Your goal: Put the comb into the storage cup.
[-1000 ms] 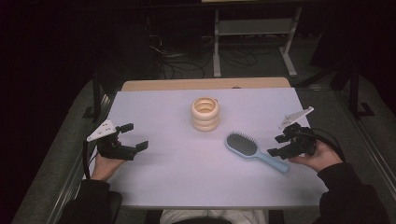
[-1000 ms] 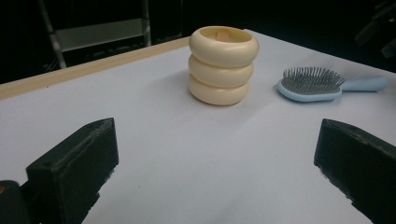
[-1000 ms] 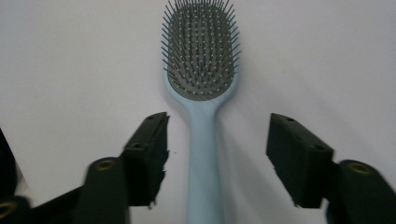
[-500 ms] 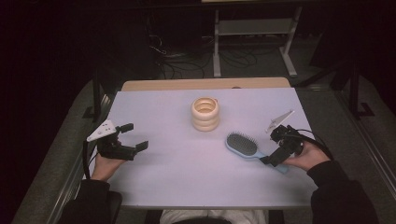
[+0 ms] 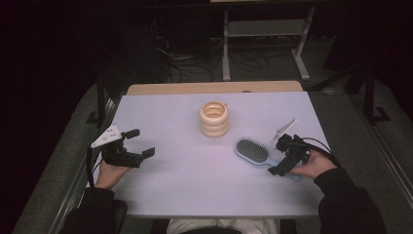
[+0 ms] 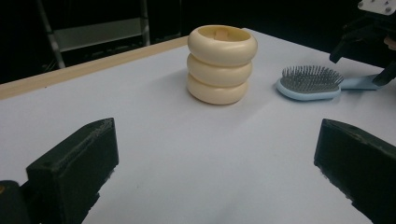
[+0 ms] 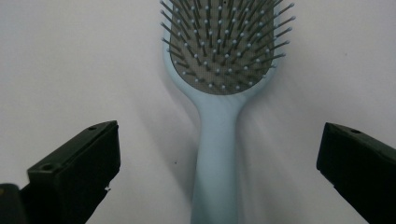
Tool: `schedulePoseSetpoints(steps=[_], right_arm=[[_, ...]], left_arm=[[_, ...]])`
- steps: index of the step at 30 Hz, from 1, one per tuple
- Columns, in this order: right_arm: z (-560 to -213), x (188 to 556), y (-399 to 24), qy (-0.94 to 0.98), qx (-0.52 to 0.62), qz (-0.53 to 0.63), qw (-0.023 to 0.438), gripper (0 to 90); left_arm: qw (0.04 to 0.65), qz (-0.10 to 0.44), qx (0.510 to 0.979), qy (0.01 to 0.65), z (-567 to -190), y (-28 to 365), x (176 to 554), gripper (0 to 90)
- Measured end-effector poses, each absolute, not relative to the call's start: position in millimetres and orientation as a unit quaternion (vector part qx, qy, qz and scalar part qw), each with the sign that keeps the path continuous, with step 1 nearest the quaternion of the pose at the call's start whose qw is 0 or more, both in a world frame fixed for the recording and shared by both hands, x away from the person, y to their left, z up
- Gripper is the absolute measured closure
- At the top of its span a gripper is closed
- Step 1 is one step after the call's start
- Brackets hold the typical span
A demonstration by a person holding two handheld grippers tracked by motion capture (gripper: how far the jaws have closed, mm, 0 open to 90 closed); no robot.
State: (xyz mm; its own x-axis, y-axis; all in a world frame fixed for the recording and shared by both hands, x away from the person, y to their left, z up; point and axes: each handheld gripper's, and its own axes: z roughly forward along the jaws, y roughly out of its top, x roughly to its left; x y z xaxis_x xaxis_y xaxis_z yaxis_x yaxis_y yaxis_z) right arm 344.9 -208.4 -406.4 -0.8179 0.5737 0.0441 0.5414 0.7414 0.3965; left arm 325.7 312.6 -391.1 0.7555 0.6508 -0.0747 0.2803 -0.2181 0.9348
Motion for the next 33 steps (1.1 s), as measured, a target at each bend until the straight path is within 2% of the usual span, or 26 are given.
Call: schedulePoseSetpoints(steps=[5, 6, 7, 16, 19, 25, 26, 28, 30, 33], right_arm=[[-409, 345, -207, 0.935, 0.293, 0.195, 0.038, 3.8], [-410, 346, -207, 0.937, 0.289, 0.192, 0.032, 10.0], [-411, 346, -207, 0.939, 0.286, 0.191, 0.027, 11.8], [-419, 349, -207, 0.939, 0.288, 0.185, 0.030, 17.7], [-419, 350, -207, 0.940, 0.282, 0.186, 0.037, 25.4], [-422, 351, -204, 0.943, 0.279, 0.177, 0.041, 34.4], [-422, 352, -204, 0.943, 0.281, 0.177, 0.040, 39.2], [-422, 352, -204, 0.942, 0.281, 0.178, 0.039, 41.0], [-420, 352, -204, 0.943, 0.278, 0.179, 0.038, 47.0], [-420, 352, -204, 0.943, 0.279, 0.179, 0.035, 49.1]], left_arm=[[0.545, 0.170, 0.762, 0.305, -391, 312, 326, 0.0], [0.545, 0.170, 0.762, 0.305, -391, 312, 326, 0.0], [0.545, 0.170, 0.762, 0.305, -391, 312, 326, 0.0], [0.544, 0.170, 0.763, 0.304, -391, 312, 326, 0.0], [0.544, 0.170, 0.764, 0.304, -391, 312, 326, 0.0], [0.544, 0.170, 0.764, 0.303, -391, 312, 326, 0.0], [0.544, 0.170, 0.764, 0.303, -391, 312, 326, 0.0], [0.544, 0.170, 0.764, 0.303, -391, 312, 326, 0.0], [0.543, 0.170, 0.764, 0.302, -391, 311, 326, 0.0], [0.543, 0.170, 0.765, 0.302, -391, 311, 326, 0.0]])
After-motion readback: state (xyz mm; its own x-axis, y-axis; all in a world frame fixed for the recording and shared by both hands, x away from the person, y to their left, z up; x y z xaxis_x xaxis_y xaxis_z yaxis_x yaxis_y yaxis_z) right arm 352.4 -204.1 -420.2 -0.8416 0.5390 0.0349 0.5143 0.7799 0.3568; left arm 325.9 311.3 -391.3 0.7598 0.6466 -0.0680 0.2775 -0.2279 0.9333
